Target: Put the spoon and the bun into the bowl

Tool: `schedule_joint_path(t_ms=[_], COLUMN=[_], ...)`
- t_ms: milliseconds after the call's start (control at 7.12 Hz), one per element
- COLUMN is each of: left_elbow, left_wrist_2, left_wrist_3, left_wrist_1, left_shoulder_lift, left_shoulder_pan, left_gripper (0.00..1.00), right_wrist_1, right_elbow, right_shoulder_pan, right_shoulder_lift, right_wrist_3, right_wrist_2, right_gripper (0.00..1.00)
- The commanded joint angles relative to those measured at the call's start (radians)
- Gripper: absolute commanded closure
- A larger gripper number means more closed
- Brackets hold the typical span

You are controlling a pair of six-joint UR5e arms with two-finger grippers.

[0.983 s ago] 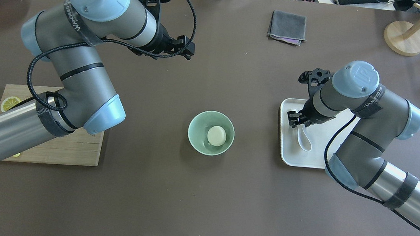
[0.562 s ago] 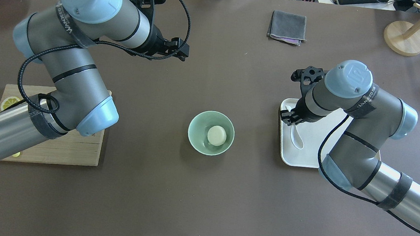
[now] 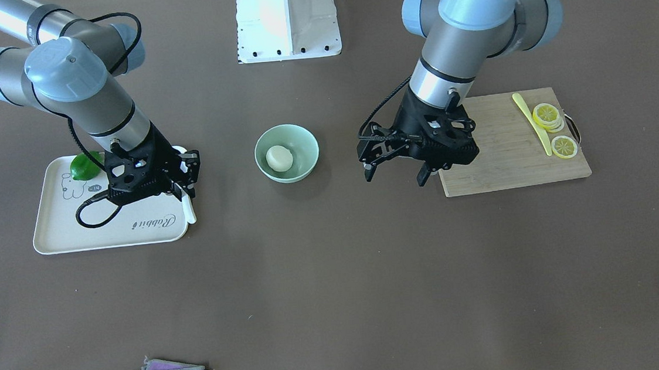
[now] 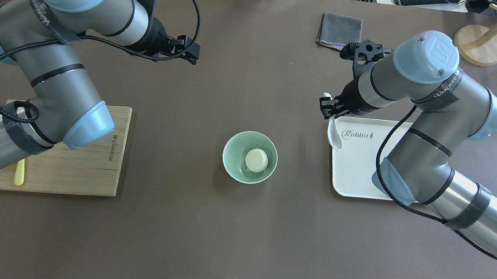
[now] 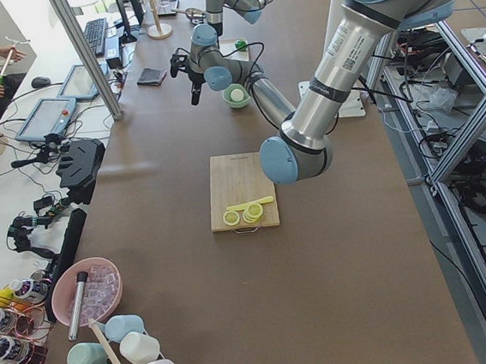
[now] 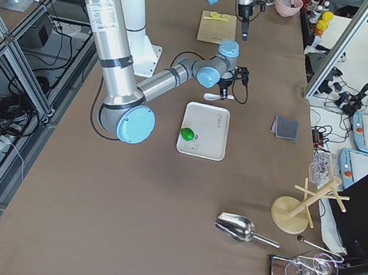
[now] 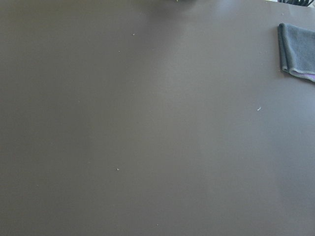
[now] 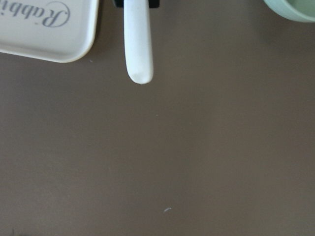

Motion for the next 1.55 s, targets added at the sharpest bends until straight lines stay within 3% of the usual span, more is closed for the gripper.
schedule_joint_path(t_ms=[0, 281, 562, 843, 983, 1124, 1405], left_elbow=[-0.019, -0.018, -0.01, 0.001, 0.01, 0.02, 0.024], left_wrist_2=[-0.116, -0.17, -0.179, -0.179, -0.179, -0.179, -0.179], left_wrist_3=[0.23, 0.262, 0.262, 0.262, 0.263, 0.285, 0.285], left_wrist_1=[0.013, 0.011, 0.013, 0.011, 0.008, 0.007, 0.003], left_shoulder_lift=[0.103, 0.125, 0.123, 0.117, 0.112, 0.111, 0.111], left_shoulder_pan=[-0.161, -0.249, -0.273, -0.276, -0.276, -0.276, -0.276], left_gripper=[0.02, 0.02, 0.02, 0.02, 0.02, 0.02, 0.02], right_wrist_1=[0.001, 0.008, 0.012, 0.014, 0.005, 0.0, -0.002], right_elbow=[-0.055, -0.068, -0.089, -0.091, -0.092, -0.091, -0.083], right_shoulder_pan=[-0.096, -0.168, -0.228, -0.238, -0.236, -0.236, -0.231], right_shoulder_lift=[0.127, 0.148, 0.146, 0.154, 0.18, 0.191, 0.192], right_wrist_3=[0.159, 0.235, 0.235, 0.236, 0.267, 0.299, 0.316], right_wrist_2=[-0.124, -0.157, -0.218, -0.218, -0.22, -0.217, -0.211], right_gripper=[1.0, 1.0, 1.0, 1.0, 0.18, 0.0, 0.0])
